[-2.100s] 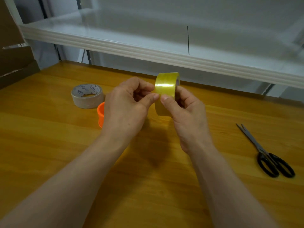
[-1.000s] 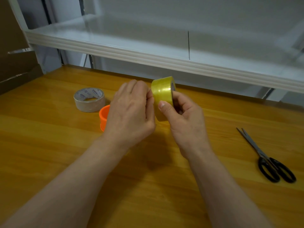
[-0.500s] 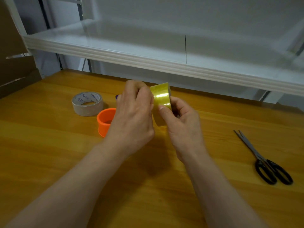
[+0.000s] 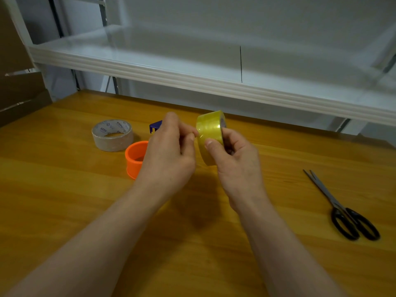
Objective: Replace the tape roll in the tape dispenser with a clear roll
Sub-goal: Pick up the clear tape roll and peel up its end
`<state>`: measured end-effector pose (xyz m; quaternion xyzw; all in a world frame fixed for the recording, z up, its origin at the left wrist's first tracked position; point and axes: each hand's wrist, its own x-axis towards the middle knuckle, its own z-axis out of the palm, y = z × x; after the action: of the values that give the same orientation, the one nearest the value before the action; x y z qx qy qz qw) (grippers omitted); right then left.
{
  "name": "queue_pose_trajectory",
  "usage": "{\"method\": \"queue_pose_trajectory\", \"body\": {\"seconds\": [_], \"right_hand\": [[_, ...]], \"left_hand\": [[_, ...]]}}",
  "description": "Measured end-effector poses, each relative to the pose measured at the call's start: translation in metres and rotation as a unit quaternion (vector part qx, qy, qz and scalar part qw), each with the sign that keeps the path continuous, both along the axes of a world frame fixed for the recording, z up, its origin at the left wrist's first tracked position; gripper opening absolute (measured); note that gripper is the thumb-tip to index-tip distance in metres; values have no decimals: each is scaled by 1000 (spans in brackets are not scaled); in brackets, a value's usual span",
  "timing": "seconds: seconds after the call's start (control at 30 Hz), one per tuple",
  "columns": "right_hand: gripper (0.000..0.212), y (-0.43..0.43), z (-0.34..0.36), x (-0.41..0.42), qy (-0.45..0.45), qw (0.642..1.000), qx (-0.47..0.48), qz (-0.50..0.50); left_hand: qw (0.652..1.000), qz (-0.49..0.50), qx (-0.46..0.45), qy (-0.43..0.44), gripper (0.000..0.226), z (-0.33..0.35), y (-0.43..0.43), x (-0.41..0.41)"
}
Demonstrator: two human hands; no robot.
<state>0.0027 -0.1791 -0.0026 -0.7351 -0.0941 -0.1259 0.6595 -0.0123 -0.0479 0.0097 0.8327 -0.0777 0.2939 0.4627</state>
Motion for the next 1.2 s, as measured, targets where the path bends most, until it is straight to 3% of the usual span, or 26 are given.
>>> {"method": "queue_pose_trajectory", "body": {"seconds": [0.1,0.27,0.43,0.87,1.2], "right_hand": [[12,-1,-1,2,-2,1000,-7,-7],[12,-1,-1,1,-18,999,-33,-8],[13,1,-2,1,-32,997,-64,-7],[25,2,-5,3,-48,991,-120,-22],[27,2,-5,3,-57,989,-134,-31]], "left_hand": [[997,-22,-70,4,21,1,0,1],[994,-24,-105,12,20,4,-2,-1],[994,-5,-102,29,31,3,-1,0],[999,31,32,19,14,3,-4,-3],[999,24,2,48,11,5,-3,-2]]}}
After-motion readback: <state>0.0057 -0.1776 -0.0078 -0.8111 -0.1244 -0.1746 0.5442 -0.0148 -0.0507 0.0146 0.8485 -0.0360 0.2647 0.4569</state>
